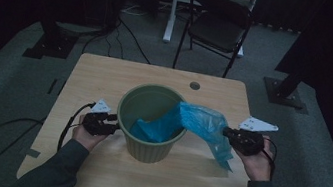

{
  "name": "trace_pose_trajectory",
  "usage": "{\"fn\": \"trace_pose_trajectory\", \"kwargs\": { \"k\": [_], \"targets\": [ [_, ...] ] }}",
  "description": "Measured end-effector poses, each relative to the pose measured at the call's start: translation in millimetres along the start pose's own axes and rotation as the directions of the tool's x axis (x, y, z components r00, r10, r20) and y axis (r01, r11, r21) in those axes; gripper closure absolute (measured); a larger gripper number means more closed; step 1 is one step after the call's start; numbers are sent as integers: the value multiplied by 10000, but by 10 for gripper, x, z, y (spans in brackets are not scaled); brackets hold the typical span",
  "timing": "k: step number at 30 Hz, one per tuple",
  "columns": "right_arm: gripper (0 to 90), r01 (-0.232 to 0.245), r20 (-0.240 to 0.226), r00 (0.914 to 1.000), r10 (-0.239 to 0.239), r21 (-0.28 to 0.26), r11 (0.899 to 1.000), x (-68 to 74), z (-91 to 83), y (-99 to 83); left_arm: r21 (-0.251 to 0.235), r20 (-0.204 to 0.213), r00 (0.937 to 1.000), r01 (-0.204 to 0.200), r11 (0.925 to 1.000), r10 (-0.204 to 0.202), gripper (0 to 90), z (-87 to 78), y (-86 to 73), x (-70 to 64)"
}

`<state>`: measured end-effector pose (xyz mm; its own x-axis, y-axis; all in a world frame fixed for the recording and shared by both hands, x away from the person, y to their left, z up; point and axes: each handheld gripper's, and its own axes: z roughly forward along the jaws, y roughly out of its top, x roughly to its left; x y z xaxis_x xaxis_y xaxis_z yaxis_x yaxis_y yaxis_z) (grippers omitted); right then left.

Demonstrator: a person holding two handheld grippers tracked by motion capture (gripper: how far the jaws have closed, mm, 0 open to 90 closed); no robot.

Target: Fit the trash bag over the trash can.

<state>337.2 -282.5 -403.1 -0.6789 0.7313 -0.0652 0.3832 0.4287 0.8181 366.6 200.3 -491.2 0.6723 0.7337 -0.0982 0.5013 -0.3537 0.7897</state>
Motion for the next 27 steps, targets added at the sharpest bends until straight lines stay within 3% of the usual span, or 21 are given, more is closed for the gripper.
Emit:
{"fn": "trace_pose_trajectory", "kwargs": {
  "k": [9, 19, 27],
  "targets": [
    [872, 415, -221, 9989, -423, -334, 9986, 72, 19, 217, -257, 353, 9986, 391, 9989, -382, 531, -57, 16, 25],
    [874, 731, -515, 9958, -762, -593, 9956, 128, 22, 403, -393, 842, 9959, 356, 9986, -322, 527, -238, 67, -7],
    [875, 1084, -627, 9916, -1133, -764, 9912, 187, -34, 580, -743, 913, 9958, 93, 9972, -24, 534, -422, 130, -21]
  ]
}}
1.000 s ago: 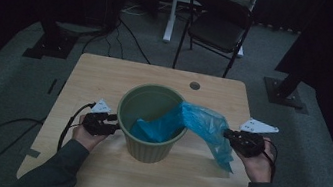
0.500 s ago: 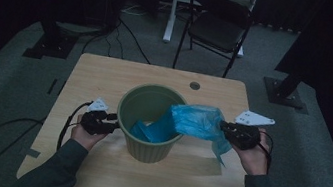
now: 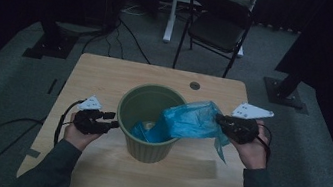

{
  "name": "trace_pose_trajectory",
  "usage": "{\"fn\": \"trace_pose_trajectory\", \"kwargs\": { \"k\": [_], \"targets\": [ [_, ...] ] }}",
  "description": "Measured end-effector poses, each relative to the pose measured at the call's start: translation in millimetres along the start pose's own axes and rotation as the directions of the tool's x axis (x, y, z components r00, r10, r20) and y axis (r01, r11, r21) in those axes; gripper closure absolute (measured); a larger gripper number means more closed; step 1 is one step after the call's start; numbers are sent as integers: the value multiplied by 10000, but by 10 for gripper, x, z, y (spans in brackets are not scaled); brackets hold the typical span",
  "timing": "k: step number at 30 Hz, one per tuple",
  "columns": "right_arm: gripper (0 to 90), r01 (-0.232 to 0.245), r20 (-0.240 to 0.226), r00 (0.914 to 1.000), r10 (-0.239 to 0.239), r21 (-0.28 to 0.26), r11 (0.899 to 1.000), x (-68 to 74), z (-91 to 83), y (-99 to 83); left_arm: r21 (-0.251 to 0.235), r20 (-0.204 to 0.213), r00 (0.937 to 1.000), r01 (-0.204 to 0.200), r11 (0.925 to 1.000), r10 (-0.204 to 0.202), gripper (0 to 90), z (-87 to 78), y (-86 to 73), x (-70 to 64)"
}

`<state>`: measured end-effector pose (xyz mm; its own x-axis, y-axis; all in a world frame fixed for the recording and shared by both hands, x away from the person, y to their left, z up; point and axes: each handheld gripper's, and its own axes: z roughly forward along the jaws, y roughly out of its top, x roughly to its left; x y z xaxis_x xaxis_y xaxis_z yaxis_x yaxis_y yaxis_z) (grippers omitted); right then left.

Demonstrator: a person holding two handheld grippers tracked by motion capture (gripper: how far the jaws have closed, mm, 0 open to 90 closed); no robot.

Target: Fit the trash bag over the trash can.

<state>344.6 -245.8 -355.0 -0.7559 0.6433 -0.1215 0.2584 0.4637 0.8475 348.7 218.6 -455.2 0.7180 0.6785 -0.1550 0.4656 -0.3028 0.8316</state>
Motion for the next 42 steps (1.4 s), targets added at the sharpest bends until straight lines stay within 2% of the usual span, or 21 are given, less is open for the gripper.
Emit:
{"fn": "trace_pose_trajectory", "kwargs": {
  "k": [4, 9, 12, 15, 17, 18, 24, 31, 39, 42],
  "targets": [
    [875, 102, -85, 9999, -102, 30, 9999, 18, 4, 51, -12, -33, 10000, -54, 10000, 54, 536, -60, 33, 13],
    [875, 139, -203, 9997, -139, -33, 9999, 33, 16, 90, -115, 200, 9998, 72, 9999, -70, 536, -183, 91, 35],
    [875, 231, -266, 9994, -231, 22, 9997, 52, 37, 131, -211, 464, 9988, -112, 9997, 122, 536, -290, 195, 18],
    [875, 264, -302, 9992, -265, -14, 9996, 69, 42, 165, -282, 561, 9979, -311, 9991, 326, 536, -347, 274, -2],
    [875, 288, -324, 9991, -289, -25, 9996, 74, 42, 177, -282, 561, 9979, -311, 9991, 326, 536, -347, 274, -2],
    [875, 344, -388, 9987, -345, -41, 9994, 83, 44, 201, -273, 974, 9945, -370, 9989, 395, 535, -380, 344, -3],
    [875, 486, -446, 9978, -487, -19, 9988, 101, 56, 244, -149, 753, 9945, -717, 9973, 726, 535, -413, 412, -9],
    [877, 478, -509, 9976, -478, -28, 9989, 103, 53, 257, -406, 863, 9935, -710, 9966, 743, 535, -475, 461, 8],
    [880, 531, -660, 9964, -535, -76, 9986, 127, 76, 301, -450, 863, 9883, -1222, 9915, 1257, 530, -467, 615, -82],
    [880, 636, -748, 9952, -637, -35, 9980, 156, 115, 320, -556, 929, 9869, -1272, 9903, 1320, 525, -468, 671, -100]
  ]
}}
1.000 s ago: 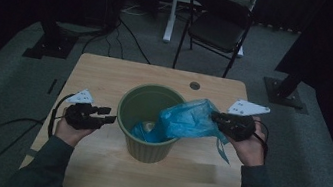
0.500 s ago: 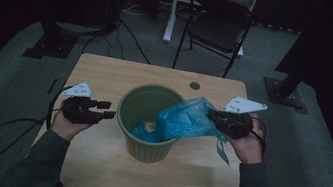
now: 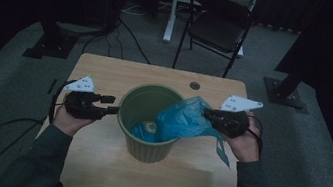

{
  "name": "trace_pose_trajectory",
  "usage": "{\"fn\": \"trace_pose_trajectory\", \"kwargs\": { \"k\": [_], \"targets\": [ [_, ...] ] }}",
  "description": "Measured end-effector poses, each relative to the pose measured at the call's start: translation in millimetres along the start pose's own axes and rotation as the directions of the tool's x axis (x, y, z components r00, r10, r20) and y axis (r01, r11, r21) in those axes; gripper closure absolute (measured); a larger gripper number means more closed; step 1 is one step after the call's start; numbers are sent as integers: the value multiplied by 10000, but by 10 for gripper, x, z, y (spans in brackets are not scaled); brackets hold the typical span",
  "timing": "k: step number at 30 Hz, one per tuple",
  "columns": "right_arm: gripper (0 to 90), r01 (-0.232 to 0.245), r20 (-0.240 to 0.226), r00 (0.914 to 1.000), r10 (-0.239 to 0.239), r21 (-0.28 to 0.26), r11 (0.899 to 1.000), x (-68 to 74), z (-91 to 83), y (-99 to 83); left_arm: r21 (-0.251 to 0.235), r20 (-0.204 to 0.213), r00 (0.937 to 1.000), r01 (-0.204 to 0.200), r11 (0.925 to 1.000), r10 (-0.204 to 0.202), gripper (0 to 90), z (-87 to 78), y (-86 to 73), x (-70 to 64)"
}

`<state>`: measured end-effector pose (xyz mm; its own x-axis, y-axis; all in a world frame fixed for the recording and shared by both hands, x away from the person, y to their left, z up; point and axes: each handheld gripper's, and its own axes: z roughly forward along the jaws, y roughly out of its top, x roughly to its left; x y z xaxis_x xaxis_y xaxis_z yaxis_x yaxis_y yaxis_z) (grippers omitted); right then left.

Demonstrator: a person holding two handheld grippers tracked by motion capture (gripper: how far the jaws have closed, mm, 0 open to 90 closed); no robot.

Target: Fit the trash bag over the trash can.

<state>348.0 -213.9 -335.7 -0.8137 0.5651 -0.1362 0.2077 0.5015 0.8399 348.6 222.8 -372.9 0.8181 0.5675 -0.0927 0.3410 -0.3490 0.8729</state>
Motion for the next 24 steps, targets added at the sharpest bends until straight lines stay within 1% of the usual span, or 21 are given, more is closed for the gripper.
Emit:
{"fn": "trace_pose_trajectory", "kwargs": {
  "k": [4, 5, 10, 15, 19, 22, 24],
  "targets": [
    [880, 41, -61, 10000, -41, -12, 10000, 16, 28, 24, 105, 96, 9999, -110, 9999, 109, 522, 34, 35, -18],
    [880, 76, -75, 9999, -76, -38, 10000, 21, 37, 39, 109, 202, 9997, -135, 9998, 133, 522, 60, 56, -32],
    [880, 184, -196, 9996, -187, -182, 9997, 60, 91, 137, 74, 459, 9986, -269, 9996, 265, 510, 132, 124, -87],
    [880, 313, -303, 9990, -320, -243, 9992, 92, 142, 200, 134, 632, 9974, -352, 9993, 343, 504, 202, 168, -128],
    [882, 348, -398, 9986, -358, -259, 9991, 107, 188, 231, 215, 844, 9954, -477, 9986, 457, 500, 252, 225, -156],
    [883, 371, -453, 9982, -385, -301, 9989, 118, 207, 254, 347, 926, 9937, -671, 9971, 636, 492, 285, 268, -175],
    [883, 430, -491, 9978, -446, -335, 9985, 128, 220, 272, 348, 1031, 9923, -724, 9968, 685, 491, 305, 291, -187]
  ]
}}
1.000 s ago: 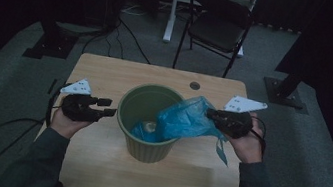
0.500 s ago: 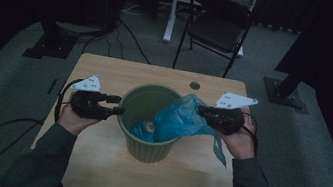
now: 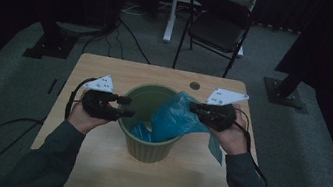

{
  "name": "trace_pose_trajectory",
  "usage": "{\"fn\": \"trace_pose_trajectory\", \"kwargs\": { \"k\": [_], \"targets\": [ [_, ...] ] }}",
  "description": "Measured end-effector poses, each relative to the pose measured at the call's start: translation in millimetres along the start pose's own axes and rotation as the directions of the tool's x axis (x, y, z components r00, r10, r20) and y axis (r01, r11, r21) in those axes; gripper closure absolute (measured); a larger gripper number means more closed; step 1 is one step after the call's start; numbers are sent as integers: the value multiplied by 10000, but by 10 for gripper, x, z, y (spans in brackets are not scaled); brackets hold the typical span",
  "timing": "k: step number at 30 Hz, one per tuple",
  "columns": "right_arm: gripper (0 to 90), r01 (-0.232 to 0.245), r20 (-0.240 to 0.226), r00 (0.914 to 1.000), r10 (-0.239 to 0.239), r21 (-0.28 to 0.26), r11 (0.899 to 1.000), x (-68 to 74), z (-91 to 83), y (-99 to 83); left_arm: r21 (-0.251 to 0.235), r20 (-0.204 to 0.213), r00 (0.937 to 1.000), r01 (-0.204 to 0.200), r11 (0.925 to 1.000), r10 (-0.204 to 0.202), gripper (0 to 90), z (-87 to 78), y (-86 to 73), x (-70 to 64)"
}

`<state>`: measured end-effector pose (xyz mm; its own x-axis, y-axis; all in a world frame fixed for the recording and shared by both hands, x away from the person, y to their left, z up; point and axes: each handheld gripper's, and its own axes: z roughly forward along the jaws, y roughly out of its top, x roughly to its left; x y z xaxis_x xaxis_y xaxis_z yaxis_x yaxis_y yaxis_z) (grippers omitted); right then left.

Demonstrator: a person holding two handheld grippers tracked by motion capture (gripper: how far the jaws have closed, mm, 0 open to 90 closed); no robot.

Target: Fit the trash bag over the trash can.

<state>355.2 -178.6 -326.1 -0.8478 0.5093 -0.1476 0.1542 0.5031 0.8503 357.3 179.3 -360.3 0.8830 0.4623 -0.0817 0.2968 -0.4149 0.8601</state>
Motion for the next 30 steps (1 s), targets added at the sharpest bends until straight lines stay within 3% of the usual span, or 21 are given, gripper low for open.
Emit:
{"fn": "trace_pose_trajectory", "kwargs": {
  "k": [18, 24, 26, 30],
  "targets": [
    [886, 220, -261, 9994, -226, -204, 9996, 64, 104, 142, 261, 424, 9950, -920, 9954, 909, 424, 200, 342, -166],
    [888, 245, -364, 9990, -255, -279, 9993, 93, 135, 176, 613, 603, 9919, -1153, 9914, 1116, 427, 454, 505, -291],
    [888, 266, -405, 9988, -278, -288, 9992, 112, 143, 193, 826, 414, 9925, -1185, 9895, 1154, 473, 507, 536, -321],
    [888, 385, -446, 9982, -398, -300, 9988, 136, 142, 213, 1055, 113, 9902, -1400, 9845, 1395, 747, 565, 550, -362]
  ]
}}
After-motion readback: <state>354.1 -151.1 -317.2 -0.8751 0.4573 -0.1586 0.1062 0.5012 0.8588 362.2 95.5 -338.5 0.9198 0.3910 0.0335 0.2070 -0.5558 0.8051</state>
